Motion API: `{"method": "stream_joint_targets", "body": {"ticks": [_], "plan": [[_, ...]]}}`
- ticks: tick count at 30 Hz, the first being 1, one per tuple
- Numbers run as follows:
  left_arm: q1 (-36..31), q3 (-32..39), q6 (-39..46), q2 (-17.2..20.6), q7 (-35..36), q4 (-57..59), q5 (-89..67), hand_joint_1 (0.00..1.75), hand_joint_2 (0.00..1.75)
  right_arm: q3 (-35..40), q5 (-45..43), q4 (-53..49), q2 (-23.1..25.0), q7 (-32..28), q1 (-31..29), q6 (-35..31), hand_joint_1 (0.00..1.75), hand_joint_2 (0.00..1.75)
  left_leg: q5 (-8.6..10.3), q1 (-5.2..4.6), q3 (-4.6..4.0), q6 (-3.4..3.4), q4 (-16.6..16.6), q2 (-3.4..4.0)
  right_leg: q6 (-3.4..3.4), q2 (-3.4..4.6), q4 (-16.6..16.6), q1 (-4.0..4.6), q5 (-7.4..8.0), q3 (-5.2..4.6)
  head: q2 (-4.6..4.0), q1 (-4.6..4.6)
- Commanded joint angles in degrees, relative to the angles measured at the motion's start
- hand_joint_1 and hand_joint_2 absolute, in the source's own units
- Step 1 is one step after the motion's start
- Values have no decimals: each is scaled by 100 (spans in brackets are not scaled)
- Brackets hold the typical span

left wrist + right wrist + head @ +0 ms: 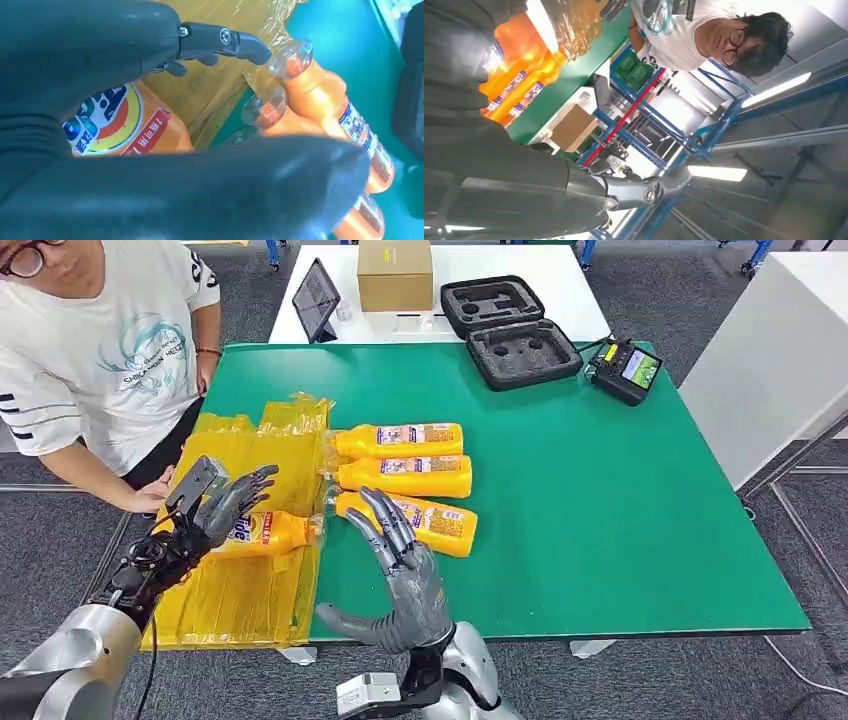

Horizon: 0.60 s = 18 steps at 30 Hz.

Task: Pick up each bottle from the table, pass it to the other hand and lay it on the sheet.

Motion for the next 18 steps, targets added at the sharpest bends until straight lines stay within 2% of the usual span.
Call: {"method": "stream_joint_targets", "body": {"ticks": [1, 6, 8, 9, 10, 11, 12, 14, 16, 17, 18], "plan": [[82, 185, -21, -74, 65, 165, -17, 0, 0, -141, 2, 291, 12, 16, -67, -26, 0, 175, -5, 1, 18, -4, -7, -1, -3, 5, -7, 1, -4, 18, 0, 0], [82, 196, 34, -85, 43, 151, 19, 0, 0, -139, 6, 307, 20, 30, -75, -26, 0, 175, -4, 0, 14, -3, -5, -1, -2, 4, -5, 0, -3, 13, 0, 0], [80, 243, 656, -133, -167, 76, 219, 0, 0, -152, 115, 310, 24, 105, -38, -26, 0, 175, -5, 0, 16, -3, -6, -2, -2, 3, -6, 0, -4, 15, 0, 0], [65, 294, 1245, -190, -319, 22, 351, 0, 0, -152, 161, 307, 20, 143, -16, -26, 0, 175, -8, 4, 22, -6, -8, -2, -4, 5, -10, 3, -6, 23, 0, 0], [65, 186, 2850, -287, -572, -157, 26, 0, 0, -250, 441, 288, 46, 293, 37, -26, 0, 175, -5, 3, 18, -4, -7, -5, -2, 1, -8, 2, -5, 20, 0, 0], [50, 134, 3670, -353, -787, -253, -50, 0, 0, -246, 610, 292, 9, 471, 37, -26, 0, 175, -3, 1, 11, -2, -5, -9, -1, -5, -6, 1, -4, 13, 0, 0], [264, 56, 5130, -458, -1056, -879, -134, 0, 0, -301, 1403, 407, -109, 1247, -8, 132, 0, 175, -4, 5, 13, -3, -4, -21, -2, -14, -8, 4, -8, 20, 0, 0], [945, -287, 6506, -434, -1056, -2264, 196, 0, 0, -597, 2428, 597, -269, 2396, -106, 463, 0, 175, -1, 6, 3, -1, -2, -14, -1, -13, -7, 5, -2, 8, 0, 0], [1391, -440, 7095, -332, -1056, -3059, 535, 0, 0, -836, 2888, 851, -451, 3010, -301, 819, 0, 175, -5, 4, 7, -1, -7, -4, 0, -2, -14, 3, -2, 7, 0, 0], [1522, -331, 7095, -360, -1056, -3292, 666, 0, 0, -929, 2871, 947, -498, 3060, -370, 818, 0, 175, -2, 2, 1, 0, -7, 7, 1, 5, -12, 1, 3, -2, 0, 0], [1785, -2, 7095, -482, -1056, -3755, 746, 0, 0, -1059, 3172, 1341, -607, 3372, -639, 1028, 0, 175, -5, -1, 6, 1, -8, 9, 2, 9, -13, -1, 2, 3, 0, -2]]}}
